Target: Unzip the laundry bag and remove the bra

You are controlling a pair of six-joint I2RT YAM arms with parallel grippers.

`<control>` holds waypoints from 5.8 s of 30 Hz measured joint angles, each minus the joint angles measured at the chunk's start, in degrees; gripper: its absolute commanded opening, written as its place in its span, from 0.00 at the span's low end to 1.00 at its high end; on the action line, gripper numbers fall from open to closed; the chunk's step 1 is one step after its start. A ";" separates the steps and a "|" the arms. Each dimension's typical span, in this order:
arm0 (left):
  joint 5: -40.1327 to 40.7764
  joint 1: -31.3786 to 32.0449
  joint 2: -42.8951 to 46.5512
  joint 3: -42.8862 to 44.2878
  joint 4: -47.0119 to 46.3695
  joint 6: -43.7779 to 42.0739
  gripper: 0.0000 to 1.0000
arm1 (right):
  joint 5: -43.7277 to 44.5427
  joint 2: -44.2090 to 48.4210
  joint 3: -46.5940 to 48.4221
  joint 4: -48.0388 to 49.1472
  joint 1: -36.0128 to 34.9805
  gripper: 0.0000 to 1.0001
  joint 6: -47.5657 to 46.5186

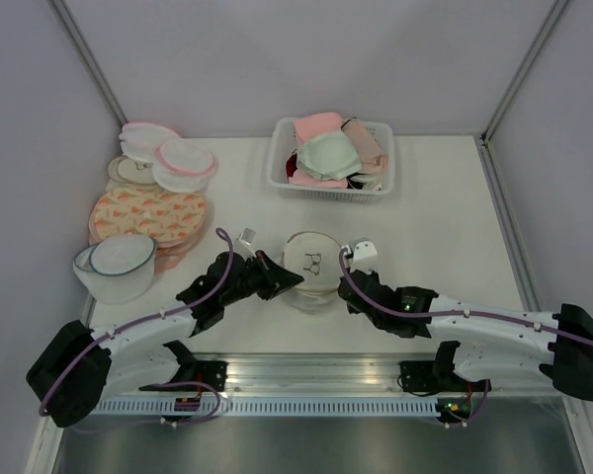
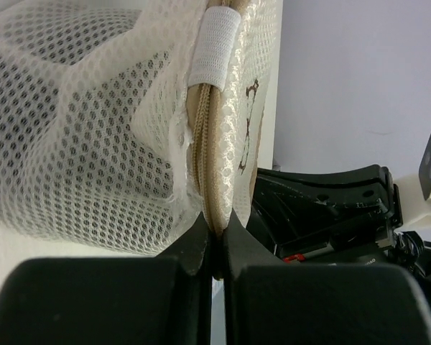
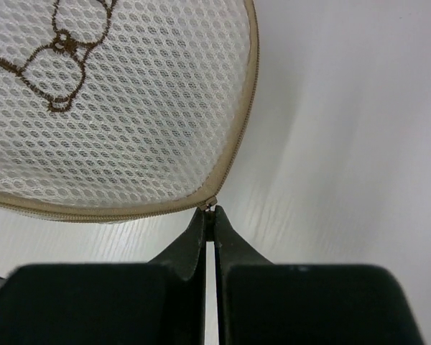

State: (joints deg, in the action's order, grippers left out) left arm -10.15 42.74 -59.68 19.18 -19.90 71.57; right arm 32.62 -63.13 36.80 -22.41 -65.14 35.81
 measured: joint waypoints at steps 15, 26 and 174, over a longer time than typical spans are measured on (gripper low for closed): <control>-12.92 -8.41 -21.68 17.59 -8.94 -10.62 0.86 | -3.56 5.46 0.55 0.15 1.29 0.00 -4.94; -4.63 -4.42 0.70 9.84 4.37 -9.09 0.94 | -19.78 0.74 0.52 10.08 1.29 0.01 -8.83; -1.49 -6.05 -29.99 18.67 -4.07 -22.67 0.30 | -16.09 -4.24 14.91 3.26 17.03 0.98 -7.76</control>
State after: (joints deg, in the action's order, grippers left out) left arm -11.64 36.69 -89.67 37.85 -23.97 48.90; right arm 16.53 -67.37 51.70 -19.16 -48.12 28.05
